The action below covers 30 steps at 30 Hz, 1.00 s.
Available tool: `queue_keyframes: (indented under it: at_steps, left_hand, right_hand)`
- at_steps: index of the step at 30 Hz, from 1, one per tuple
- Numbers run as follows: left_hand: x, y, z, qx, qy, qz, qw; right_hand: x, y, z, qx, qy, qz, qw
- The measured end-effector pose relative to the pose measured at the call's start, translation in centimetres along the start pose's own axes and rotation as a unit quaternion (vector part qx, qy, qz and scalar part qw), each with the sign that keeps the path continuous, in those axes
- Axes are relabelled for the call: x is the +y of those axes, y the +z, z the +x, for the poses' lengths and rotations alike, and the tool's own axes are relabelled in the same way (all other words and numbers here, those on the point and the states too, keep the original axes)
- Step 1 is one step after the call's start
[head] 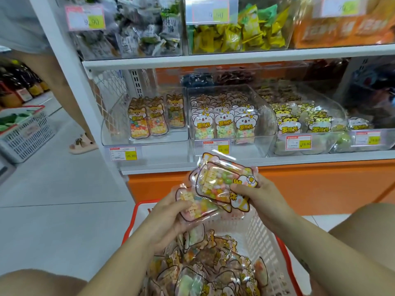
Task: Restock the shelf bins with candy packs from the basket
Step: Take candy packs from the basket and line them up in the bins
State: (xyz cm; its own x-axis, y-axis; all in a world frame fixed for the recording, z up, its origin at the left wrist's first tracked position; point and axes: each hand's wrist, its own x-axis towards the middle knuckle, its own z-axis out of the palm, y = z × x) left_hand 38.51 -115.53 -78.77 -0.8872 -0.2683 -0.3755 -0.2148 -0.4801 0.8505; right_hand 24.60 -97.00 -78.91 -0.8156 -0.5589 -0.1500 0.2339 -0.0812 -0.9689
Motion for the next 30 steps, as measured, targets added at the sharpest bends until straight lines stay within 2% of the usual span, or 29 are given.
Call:
queue_keyframes:
  at_steps: [6, 11, 15, 19, 21, 26, 30]
  left_hand:
    - [-0.6, -0.9, 0.9, 0.043, -0.004, -0.093, 0.995]
    - [-0.8, -0.4, 0.7, 0.047, -0.007, -0.157, 0.986]
    - [-0.1, -0.2, 0.6, 0.06, 0.021, -0.226, 0.972]
    - [0.8, -0.8, 0.8, 0.053, 0.04, -0.296, 0.953]
    - [1.0, -0.5, 0.2, 0.022, 0.044, -0.316, 0.947]
    - [1.8, -0.3, -0.9, -0.017, 0.029, -0.34, 0.94]
    - [3.5, -1.5, -1.5, -0.067, -0.024, -0.204, 0.976]
  right_hand:
    - [0.4, 0.4, 0.1, 0.022, 0.023, 0.049, 0.998]
    - [0.2, 0.5, 0.3, 0.033, 0.031, 0.042, 0.998]
    - [0.3, 0.8, 0.2, 0.022, 0.053, 0.072, 0.996]
    - [1.0, 1.0, 0.0, 0.006, 0.073, 0.149, 0.986]
    - [0.9, 1.2, 0.0, -0.001, 0.08, 0.167, 0.983]
    - [-0.6, 1.4, 0.0, -0.055, 0.077, 0.141, 0.985]
    - [-3.7, -0.2, 0.9, -0.13, 0.042, 0.022, 0.99]
